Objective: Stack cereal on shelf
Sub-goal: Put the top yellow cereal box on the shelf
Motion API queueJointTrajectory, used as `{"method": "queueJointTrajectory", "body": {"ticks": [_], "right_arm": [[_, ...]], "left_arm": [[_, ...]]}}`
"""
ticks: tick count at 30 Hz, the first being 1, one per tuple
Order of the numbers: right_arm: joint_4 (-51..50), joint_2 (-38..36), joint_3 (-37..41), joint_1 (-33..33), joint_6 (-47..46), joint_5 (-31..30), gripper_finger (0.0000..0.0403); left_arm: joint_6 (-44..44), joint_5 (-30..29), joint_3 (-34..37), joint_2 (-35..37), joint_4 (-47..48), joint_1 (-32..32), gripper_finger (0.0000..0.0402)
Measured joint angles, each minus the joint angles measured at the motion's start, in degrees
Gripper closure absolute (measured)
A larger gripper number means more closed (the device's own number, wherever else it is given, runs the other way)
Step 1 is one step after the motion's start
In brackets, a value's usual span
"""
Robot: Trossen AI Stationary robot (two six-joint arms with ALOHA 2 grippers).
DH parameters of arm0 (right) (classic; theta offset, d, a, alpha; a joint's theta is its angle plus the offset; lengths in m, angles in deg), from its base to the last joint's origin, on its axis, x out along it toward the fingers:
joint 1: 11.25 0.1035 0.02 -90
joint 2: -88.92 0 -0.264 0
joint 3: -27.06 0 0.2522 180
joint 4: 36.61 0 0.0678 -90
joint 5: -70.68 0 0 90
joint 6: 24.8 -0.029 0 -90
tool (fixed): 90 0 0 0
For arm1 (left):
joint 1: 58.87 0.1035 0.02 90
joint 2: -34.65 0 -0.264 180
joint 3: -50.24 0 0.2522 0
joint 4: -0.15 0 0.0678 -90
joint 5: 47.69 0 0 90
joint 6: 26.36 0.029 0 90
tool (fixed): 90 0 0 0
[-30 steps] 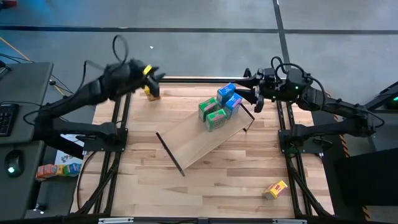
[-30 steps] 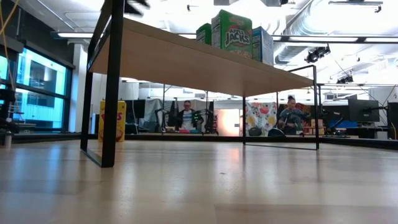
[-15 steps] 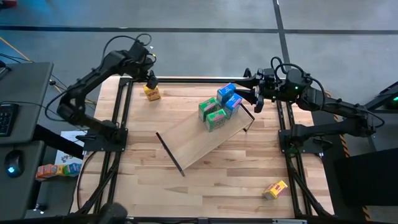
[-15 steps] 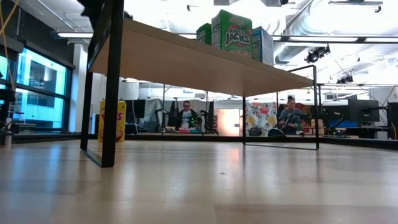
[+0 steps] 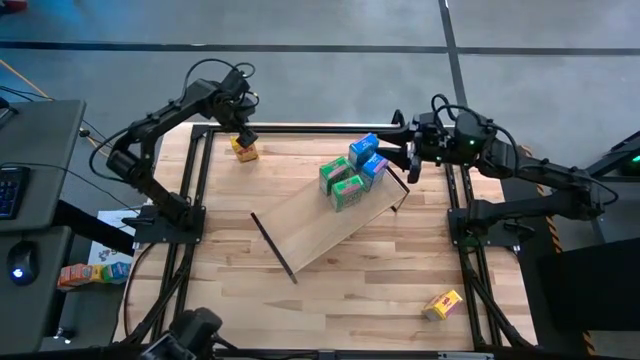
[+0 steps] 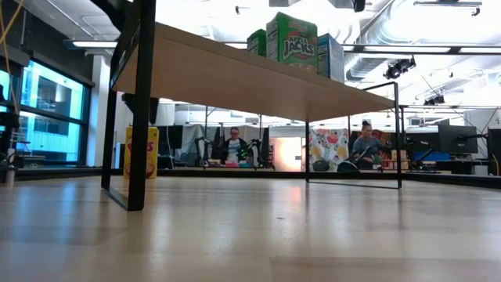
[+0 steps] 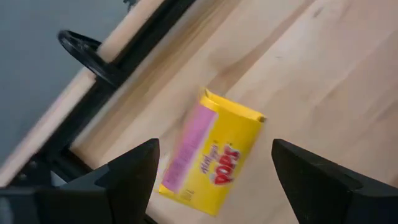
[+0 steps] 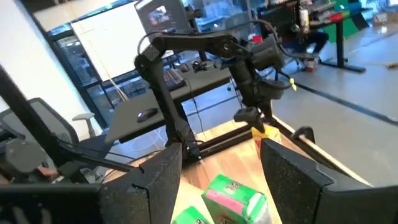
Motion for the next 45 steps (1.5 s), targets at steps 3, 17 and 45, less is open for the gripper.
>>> {"method": "queueJointTrajectory", "body": {"ticks": [3,17,45], "right_arm": [[-0.54,0.47,0.03,0.02,-0.92,-1.41,0.0194],[-0.70,2.96,0.11,0.02,-0.97,-1.55,0.0194],[-0.91,2.99,0.13,0.02,-1.88,-1.42,0.0194]], "left_arm": [[2.13,-0.29,0.00,-0.35,-0.26,0.00,0.0098],[6.54,-0.67,0.02,-7.70,1.61,-0.02,0.0098],[-1.87,0.12,-17.29,-8.49,19.62,-1.80,0.0263]]}}
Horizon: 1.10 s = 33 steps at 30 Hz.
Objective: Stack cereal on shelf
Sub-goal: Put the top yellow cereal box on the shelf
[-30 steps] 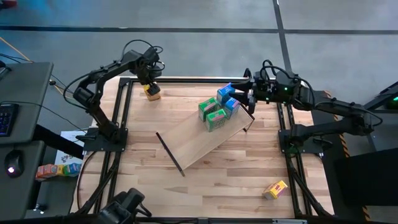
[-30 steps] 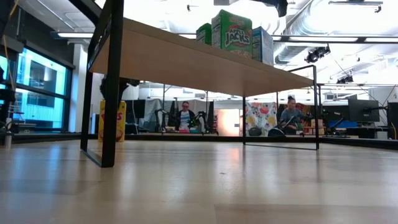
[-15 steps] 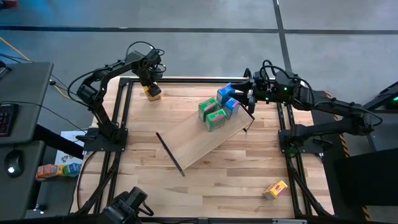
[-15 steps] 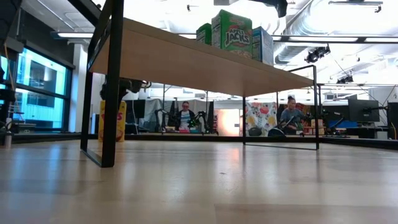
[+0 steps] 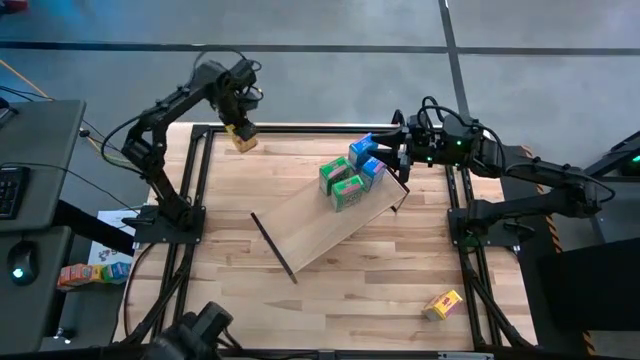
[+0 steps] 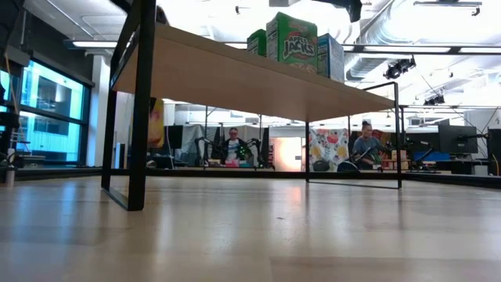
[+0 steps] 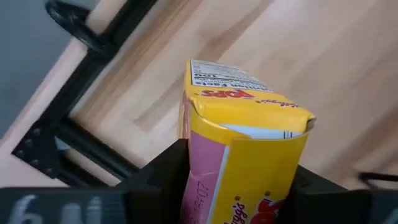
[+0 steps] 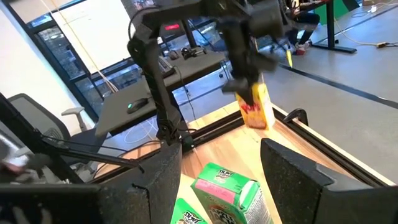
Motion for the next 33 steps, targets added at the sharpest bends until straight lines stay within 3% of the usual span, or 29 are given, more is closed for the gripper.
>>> {"method": "queueJointTrajectory", "body": {"ticks": [5,8,15,23,27,33], "right_arm": [[-1.28,-0.02,0.02,0.00,0.73,-0.54,0.0194],[-2.38,-0.02,0.02,0.00,1.53,-1.29,0.0194],[-2.89,-0.02,0.02,-0.01,1.58,-1.29,0.0194],[-3.24,-0.02,0.02,0.00,2.02,-1.31,0.0194],[-3.27,-0.02,0.02,0.00,3.08,-1.57,0.0194],[-3.37,-0.04,0.02,-0.02,3.08,-4.25,0.0194]], "left_arm": [[-8.26,7.02,-8.64,5.27,3.09,-5.71,0.0265],[-13.68,8.02,-11.30,9.23,3.02,-11.77,0.0268],[-29.76,8.09,-12.35,16.57,6.00,-32.13,0.0268],[-49.63,8.25,-12.35,16.87,1.85,-53.63,0.0268],[-55.07,8.16,-12.35,14.27,-0.04,-57.33,0.0268],[-55.77,4.06,-12.35,9.77,1.35,-56.63,0.0268]]}}
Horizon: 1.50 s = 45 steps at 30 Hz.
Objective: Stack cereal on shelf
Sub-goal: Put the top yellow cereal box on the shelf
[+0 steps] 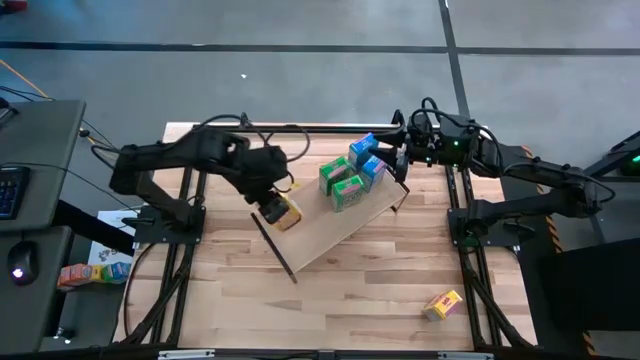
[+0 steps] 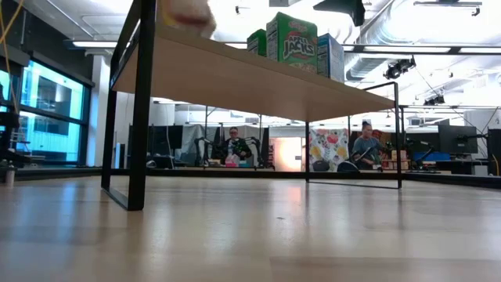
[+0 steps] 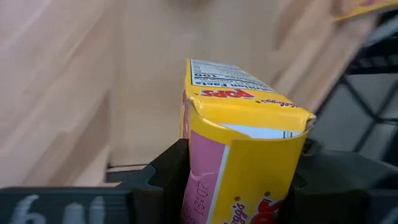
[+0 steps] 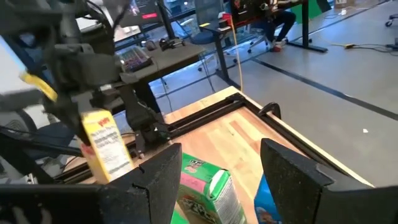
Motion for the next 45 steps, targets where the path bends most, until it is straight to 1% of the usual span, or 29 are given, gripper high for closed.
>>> {"method": "queueJointTrajectory", "body": {"ticks": [5,7,11,16,24,29,32,36,45], "right_arm": [[-0.08,0.00,0.00,0.00,-0.30,0.02,0.0194],[-0.63,0.00,0.00,0.00,-0.44,0.03,0.0194],[-1.26,0.00,0.00,0.00,-0.44,0.03,0.0194],[-1.39,0.00,0.00,0.01,-0.44,0.06,0.0194],[-1.43,0.00,0.00,0.00,-0.46,0.10,0.0194],[-1.43,0.00,0.00,0.02,-0.46,0.14,0.0194],[-1.43,0.00,0.00,0.01,-0.46,0.14,0.0194],[-1.43,0.00,0.00,0.01,-0.46,0.14,0.0194],[-1.43,0.00,0.00,0.01,-0.46,0.14,0.0194]], "left_arm": [[-0.07,-1.52,0.02,-1.82,6.58,0.70,0.0268],[-0.54,-1.84,0.02,-1.94,7.61,0.70,0.0268],[-0.34,-2.17,0.02,-1.87,7.02,0.70,0.0268],[1.35,-4.91,0.04,-3.23,7.07,0.70,0.0268],[3.02,-4.38,0.09,-6.13,7.49,0.68,0.0268],[4.32,-3.57,0.09,-6.29,7.46,0.70,0.0268],[4.50,-4.34,0.09,-6.29,7.44,0.70,0.0268],[4.52,-5.30,0.09,-6.29,7.42,0.70,0.0254],[5.18,-5.43,0.09,-6.29,7.20,0.70,0.0195]]}}
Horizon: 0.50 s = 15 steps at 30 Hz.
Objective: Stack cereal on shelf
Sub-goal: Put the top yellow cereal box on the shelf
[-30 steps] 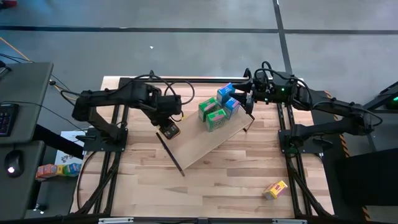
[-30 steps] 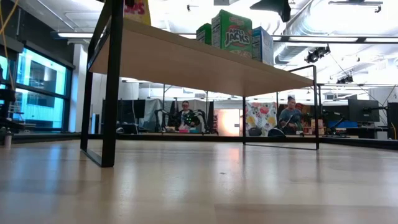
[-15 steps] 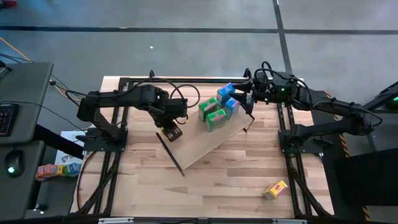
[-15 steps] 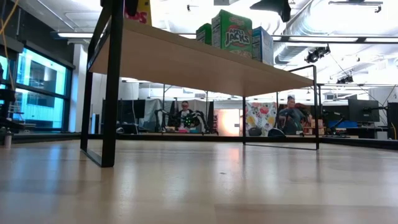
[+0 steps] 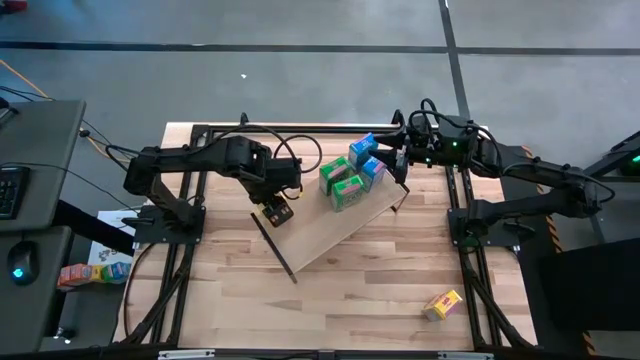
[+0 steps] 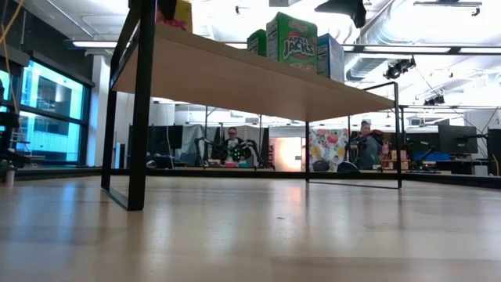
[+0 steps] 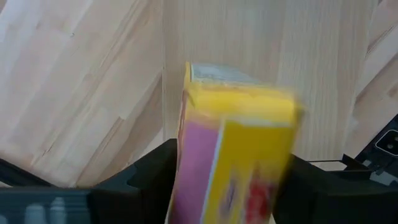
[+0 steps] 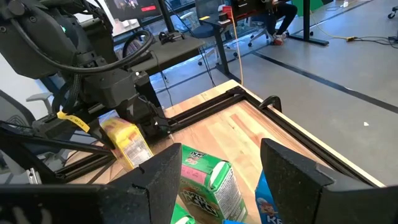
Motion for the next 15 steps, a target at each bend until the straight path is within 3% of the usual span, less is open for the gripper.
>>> {"method": "queueJointTrajectory", "body": {"ticks": [10,15], "right_arm": [[0.00,0.00,0.00,0.00,0.00,-0.52,0.0194],[0.00,0.00,0.00,0.00,0.00,-0.57,0.0194]], "left_arm": [[2.08,0.88,-0.16,0.17,0.08,0.40,0.0165],[4.85,2.39,-4.58,0.26,0.10,1.74,0.0165]]}}
